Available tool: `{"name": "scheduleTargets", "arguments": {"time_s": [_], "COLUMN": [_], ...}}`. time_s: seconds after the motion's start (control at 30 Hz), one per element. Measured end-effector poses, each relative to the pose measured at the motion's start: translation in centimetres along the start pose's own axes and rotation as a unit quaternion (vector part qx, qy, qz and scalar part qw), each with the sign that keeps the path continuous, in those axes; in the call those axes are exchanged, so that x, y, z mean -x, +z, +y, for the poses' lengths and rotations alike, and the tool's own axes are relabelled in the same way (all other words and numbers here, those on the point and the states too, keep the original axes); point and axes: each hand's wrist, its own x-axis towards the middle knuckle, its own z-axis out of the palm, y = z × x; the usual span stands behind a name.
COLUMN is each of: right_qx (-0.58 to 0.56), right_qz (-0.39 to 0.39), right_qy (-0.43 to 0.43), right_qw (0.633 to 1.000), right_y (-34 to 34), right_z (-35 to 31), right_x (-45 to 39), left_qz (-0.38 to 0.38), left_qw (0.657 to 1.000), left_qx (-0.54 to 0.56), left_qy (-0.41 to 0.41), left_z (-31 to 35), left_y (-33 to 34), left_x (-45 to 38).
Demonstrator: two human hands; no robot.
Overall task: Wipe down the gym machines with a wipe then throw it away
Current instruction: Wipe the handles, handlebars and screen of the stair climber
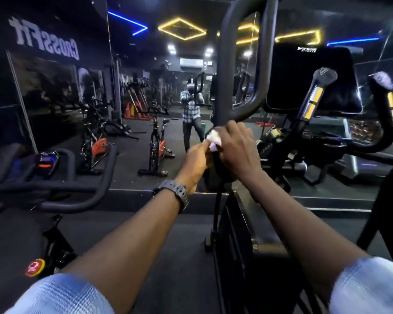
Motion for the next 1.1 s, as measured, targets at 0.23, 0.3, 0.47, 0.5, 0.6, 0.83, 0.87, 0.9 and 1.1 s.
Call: {"name": "scheduleTargets", "arguments": {"time_s": [0.23, 0.3, 0.47, 0.5, 0.6, 0.83, 0.87, 0.9, 1.1], "right_qx": [0.134, 0.117, -0.023, -0.022, -0.016, -0.037, -0.039, -0.035, -0.034], "right_qz": [-0.001, 0.027, -0.011, -0.035, -0.093, -0.055, -0.078, -0.098, -0.014], "right_qy": [-0.25, -0.226, -0.127, -0.163, -0.258, -0.128, -0.176, -0.219, -0.073], "right_qw": [0.959, 0.967, 0.992, 0.986, 0.961, 0.99, 0.981, 0.97, 0.997], "right_y": [1.0, -0.4, -2.7, -2.4, -2.2, -2.7, -2.4, -2.4, -3.7], "right_z": [2.7, 3.5, 3.1, 2.6, 2.2, 3.6, 3.1, 2.7, 4.6], "right_x": [3.3, -0.8, -5.1, -3.8, -1.4, -7.1, -5.6, -4.1, -11.2], "left_qz": [-0.023, -0.017, -0.015, -0.014, -0.016, 0.01, 0.005, 0.002, 0.024], "left_qw": [0.996, 0.995, 0.993, 0.993, 0.992, 0.99, 0.988, 0.988, 0.986], "left_qx": [0.073, 0.087, 0.113, 0.119, 0.128, 0.144, 0.152, 0.155, 0.166], "left_qy": [-0.042, -0.037, -0.024, -0.021, -0.016, -0.003, -0.002, -0.002, 0.001], "left_z": [-1.3, -1.1, 0.0, 0.2, 0.7, 3.4, 3.7, 3.9, 4.0], "left_y": [-0.9, -0.9, -0.2, 0.0, 0.0, 0.9, 0.9, 0.9, 1.3], "left_x": [-0.5, -0.6, -1.6, -1.9, -2.7, -4.7, -4.8, -5.0, -5.1]}}
